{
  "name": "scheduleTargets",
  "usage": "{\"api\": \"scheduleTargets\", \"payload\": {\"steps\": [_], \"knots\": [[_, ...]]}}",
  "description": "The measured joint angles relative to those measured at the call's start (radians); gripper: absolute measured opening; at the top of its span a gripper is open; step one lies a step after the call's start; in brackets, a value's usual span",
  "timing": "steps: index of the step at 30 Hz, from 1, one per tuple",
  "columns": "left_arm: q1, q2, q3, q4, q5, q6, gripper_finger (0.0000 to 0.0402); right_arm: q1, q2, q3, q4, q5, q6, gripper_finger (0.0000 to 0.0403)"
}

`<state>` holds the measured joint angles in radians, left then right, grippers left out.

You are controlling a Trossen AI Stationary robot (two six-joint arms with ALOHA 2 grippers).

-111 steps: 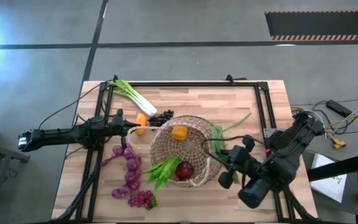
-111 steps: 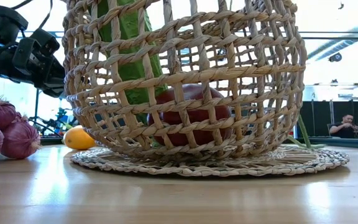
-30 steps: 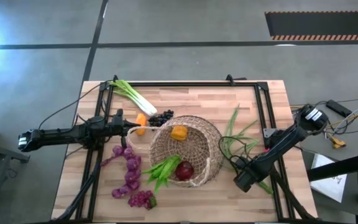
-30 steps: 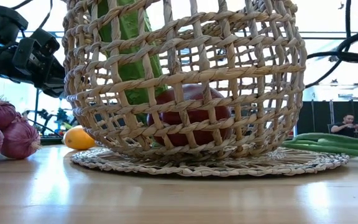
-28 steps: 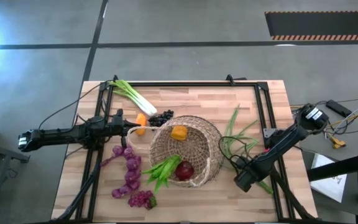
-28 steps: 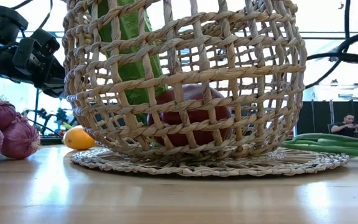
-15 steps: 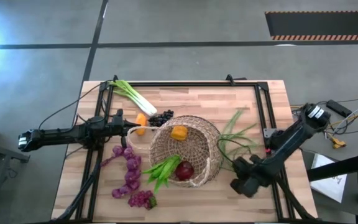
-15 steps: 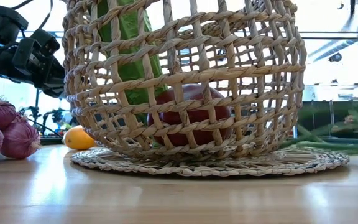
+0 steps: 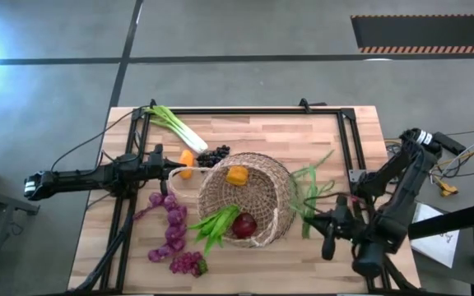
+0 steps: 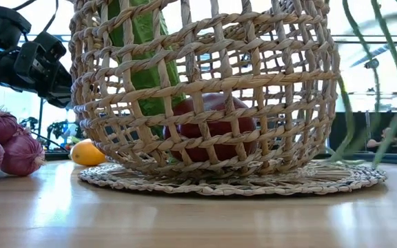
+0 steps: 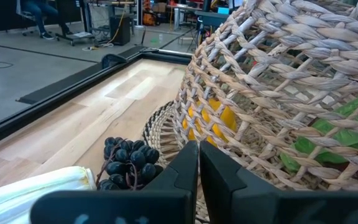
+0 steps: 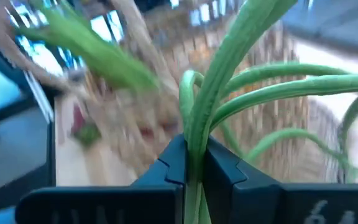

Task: Build produce basket
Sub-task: Put the string beans into the basket

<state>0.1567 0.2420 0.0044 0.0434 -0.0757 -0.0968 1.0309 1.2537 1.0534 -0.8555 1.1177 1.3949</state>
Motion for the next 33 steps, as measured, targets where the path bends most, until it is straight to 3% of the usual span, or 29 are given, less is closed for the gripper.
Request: {"api": "scheduleTargets", "payload": {"steps": [12, 14, 21, 29, 33], "knots": [[0.000, 0.000, 0.000, 0.000, 0.000, 0.000, 0.0000, -0.021, 0.013, 0.282, 0.001, 0.429, -0.458, 0.0018], [0.000, 0.000, 0.000, 0.000, 0.000, 0.000, 0.0000, -0.039, 0.022, 0.334, 0.003, 0.455, -0.530, 0.0018], [0.000, 0.000, 0.000, 0.000, 0.000, 0.000, 0.0000, -0.188, 0.110, 0.485, 0.151, 0.443, -0.869, 0.0018], [0.000, 0.000, 0.000, 0.000, 0.000, 0.000, 0.0000, -0.343, 0.331, 0.639, 0.620, 0.110, -1.459, 0.0018], [0.000, 0.000, 0.000, 0.000, 0.000, 0.000, 0.0000, -0.387, 0.464, 0.757, 0.706, 0.052, -1.658, 0.0018]]}}
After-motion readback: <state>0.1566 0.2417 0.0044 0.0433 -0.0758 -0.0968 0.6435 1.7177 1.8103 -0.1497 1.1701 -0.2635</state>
